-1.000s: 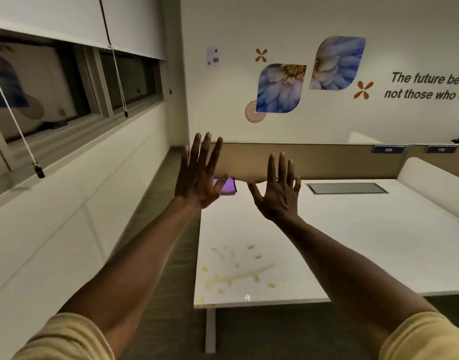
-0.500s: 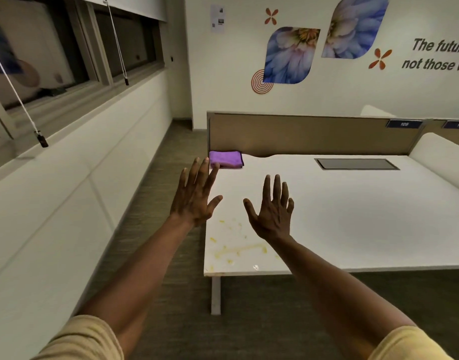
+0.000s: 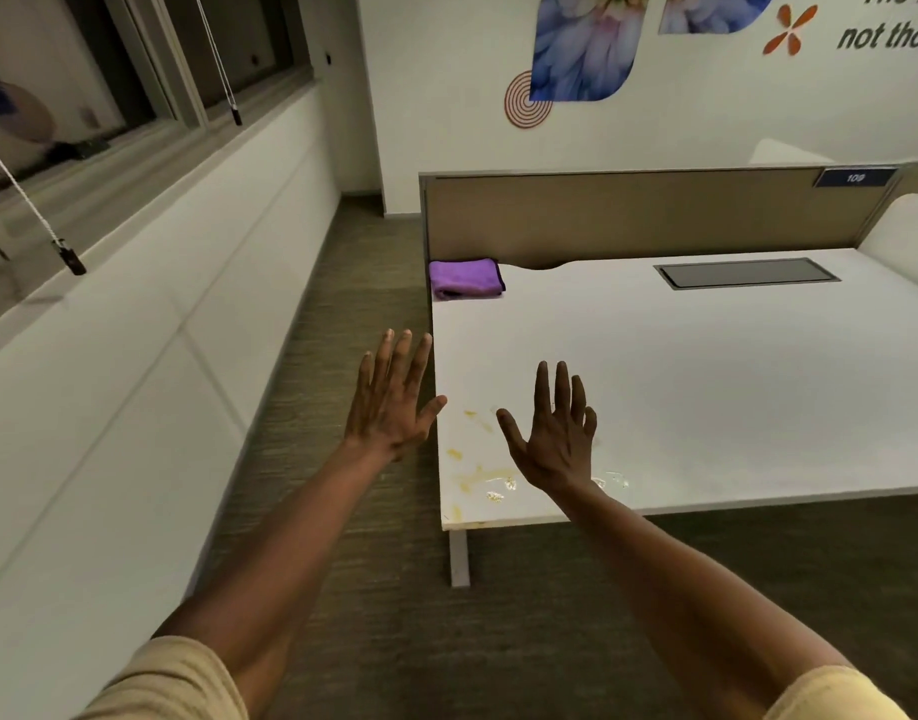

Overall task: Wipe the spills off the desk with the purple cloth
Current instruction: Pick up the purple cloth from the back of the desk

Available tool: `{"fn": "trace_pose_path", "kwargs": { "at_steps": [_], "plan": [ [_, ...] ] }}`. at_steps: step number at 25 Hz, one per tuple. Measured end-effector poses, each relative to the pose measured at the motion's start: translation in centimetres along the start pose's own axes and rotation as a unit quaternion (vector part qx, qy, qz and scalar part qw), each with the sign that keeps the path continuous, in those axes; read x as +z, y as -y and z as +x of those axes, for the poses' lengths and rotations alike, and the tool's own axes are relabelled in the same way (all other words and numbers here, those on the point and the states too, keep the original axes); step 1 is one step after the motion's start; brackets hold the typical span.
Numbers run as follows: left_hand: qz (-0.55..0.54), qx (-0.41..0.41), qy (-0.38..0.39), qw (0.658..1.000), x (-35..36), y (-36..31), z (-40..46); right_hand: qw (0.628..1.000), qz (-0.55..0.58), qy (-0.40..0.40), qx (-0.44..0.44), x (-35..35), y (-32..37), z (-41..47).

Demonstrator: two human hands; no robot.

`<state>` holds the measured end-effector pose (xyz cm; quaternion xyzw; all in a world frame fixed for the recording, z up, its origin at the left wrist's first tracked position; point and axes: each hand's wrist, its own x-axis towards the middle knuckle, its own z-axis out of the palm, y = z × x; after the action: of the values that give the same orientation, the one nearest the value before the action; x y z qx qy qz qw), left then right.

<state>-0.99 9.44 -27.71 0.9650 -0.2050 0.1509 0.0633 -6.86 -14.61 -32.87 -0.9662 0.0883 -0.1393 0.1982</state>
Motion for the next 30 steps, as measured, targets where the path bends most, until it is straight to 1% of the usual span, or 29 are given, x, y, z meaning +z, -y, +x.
{"fn": "trace_pose_path", "kwargs": {
  "at_steps": [4, 8, 14, 16, 19, 22, 24, 27, 30],
  "plan": [
    [-0.012, -0.002, 0.020, 1.000, 1.8, 0.4, 2.3, 1.000, -0.002, 0.012, 0.013, 1.8, -1.1, 2.2],
    [0.003, -0.015, 0.052, 0.999, 3.6, 0.7, 5.5, 0.999, -0.001, 0.032, 0.011, 3.0, -1.8, 6.0],
    [-0.003, -0.058, 0.047, 0.997, 5.4, 3.1, 11.9, 0.999, -0.022, 0.044, -0.015, 3.7, -1.6, 14.3],
    [-0.003, -0.058, 0.050, 0.997, 6.4, 3.7, 13.9, 0.999, -0.022, 0.045, -0.016, 4.3, -1.3, 16.7],
    [-0.017, -0.051, 0.064, 0.996, 9.1, 5.3, 17.8, 0.998, -0.022, 0.049, -0.018, 6.0, -0.5, 21.1],
    [-0.036, -0.049, 0.111, 0.992, 12.6, 7.1, 22.1, 0.998, -0.036, 0.052, -0.008, 8.3, 0.0, 25.3],
    [-0.053, -0.048, 0.127, 0.989, 15.0, 8.3, 24.5, 0.996, -0.059, 0.072, -0.008, 9.5, -0.1, 28.3],
    [-0.073, -0.049, 0.131, 0.987, 18.0, 10.7, 28.0, 0.990, -0.091, 0.107, -0.016, 10.6, -0.4, 33.9],
    [-0.082, -0.051, 0.138, 0.986, 20.6, 13.2, 30.9, 0.989, -0.091, 0.119, 0.010, 11.9, 0.2, 39.4]
  ]
}}
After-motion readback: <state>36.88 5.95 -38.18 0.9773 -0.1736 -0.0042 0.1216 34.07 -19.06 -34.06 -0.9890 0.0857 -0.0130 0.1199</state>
